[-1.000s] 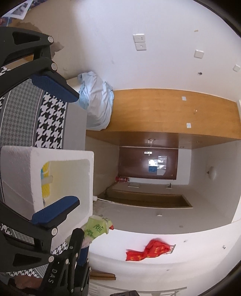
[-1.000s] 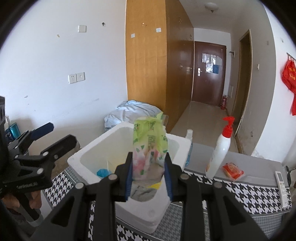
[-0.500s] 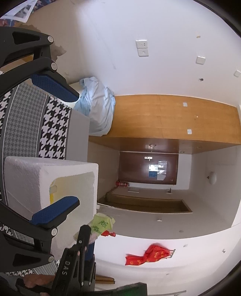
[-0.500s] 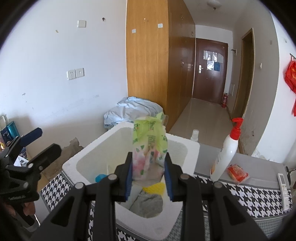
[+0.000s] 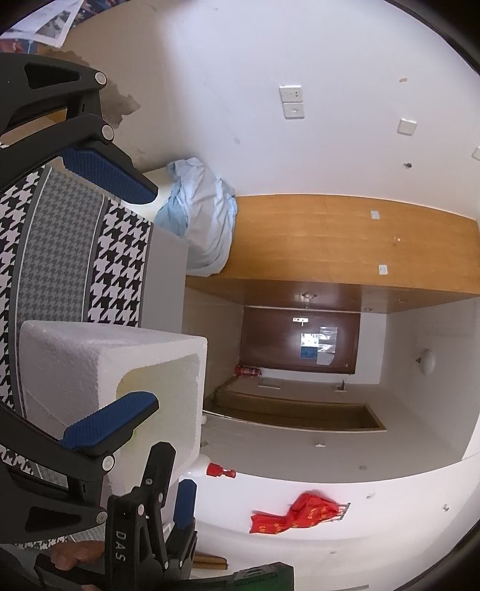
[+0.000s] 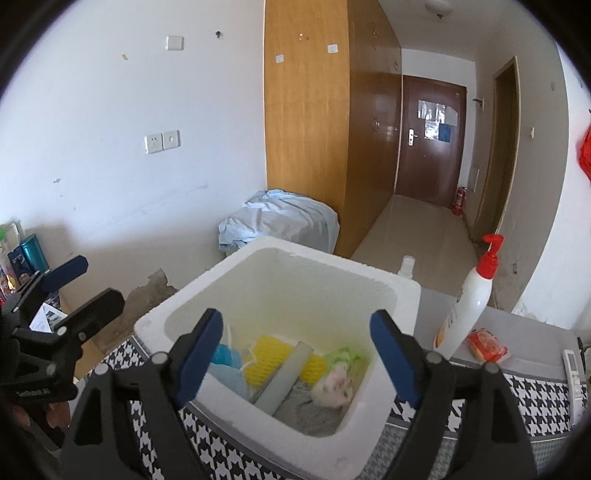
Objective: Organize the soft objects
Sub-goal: 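Move both grippers away from the foam box back over the table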
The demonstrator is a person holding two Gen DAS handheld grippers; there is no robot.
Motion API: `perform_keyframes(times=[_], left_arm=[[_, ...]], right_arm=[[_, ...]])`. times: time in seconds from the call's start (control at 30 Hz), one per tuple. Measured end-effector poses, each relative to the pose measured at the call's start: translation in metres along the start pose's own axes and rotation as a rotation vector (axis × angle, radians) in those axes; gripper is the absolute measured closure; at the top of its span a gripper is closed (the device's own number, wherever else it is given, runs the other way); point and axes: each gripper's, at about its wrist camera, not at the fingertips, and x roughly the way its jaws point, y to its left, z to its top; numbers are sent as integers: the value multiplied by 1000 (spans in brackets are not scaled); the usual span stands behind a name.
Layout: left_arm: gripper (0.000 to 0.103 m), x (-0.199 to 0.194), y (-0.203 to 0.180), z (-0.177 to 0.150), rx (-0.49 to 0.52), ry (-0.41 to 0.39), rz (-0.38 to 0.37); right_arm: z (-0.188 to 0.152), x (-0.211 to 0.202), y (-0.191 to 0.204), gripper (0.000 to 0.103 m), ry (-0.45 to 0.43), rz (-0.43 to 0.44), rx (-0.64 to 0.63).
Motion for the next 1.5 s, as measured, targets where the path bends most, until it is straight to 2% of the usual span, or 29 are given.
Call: perform_keyframes(times=[0.07, 0.2, 0.4, 0.9, 1.5], left_arm=[[1, -2, 0, 0, -7, 0, -8], [1, -9, -4, 0, 1, -3, -14], [1, -20, -14, 0, 21, -5, -29], [1, -57, -46, -1, 63, -55, -74], [1, -73, -64, -10, 68, -73, -119]], right_arm=[[0, -4, -1, 16, -3, 1, 10], [-4, -16, 1, 6, -18, 1, 11], [-11, -38, 1, 4, -55, -2, 38], [-39, -97, 2, 1, -139, -68, 33], [-73, -132, -19, 1, -179, -134, 101]])
